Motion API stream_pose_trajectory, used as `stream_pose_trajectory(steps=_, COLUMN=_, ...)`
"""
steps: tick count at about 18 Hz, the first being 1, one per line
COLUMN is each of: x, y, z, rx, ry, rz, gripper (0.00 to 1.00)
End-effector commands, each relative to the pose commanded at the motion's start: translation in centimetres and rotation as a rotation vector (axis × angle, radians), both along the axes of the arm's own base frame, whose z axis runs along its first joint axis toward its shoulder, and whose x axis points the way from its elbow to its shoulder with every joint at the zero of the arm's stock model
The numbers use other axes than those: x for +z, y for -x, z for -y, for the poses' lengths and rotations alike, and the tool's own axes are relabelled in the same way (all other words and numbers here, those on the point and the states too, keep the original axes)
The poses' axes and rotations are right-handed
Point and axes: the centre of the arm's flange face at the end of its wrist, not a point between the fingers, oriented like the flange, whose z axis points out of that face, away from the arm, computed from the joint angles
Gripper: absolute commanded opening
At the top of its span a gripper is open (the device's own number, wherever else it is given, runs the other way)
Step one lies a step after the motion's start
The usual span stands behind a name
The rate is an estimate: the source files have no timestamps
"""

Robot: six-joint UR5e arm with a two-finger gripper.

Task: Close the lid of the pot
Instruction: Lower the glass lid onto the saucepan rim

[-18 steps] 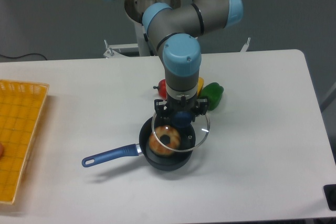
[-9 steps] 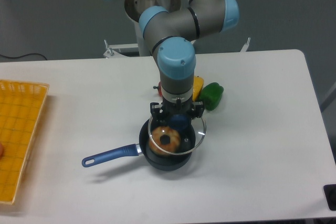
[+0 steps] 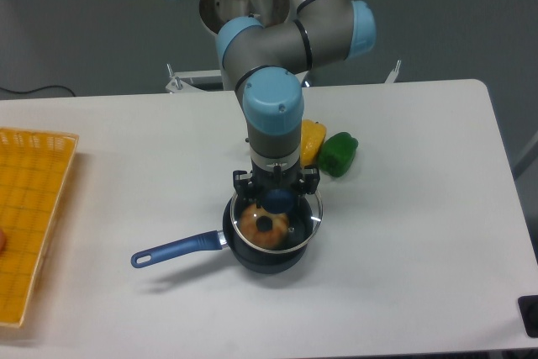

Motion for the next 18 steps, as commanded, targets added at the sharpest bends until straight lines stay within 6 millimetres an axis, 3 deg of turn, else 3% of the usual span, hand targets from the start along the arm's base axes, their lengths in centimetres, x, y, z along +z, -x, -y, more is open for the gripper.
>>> stream_pose_trajectory(steps=18, x=-1.3, y=-0.9, z=-1.1, rx=0.003, ry=0.006, rz=0.003, gripper=0.57)
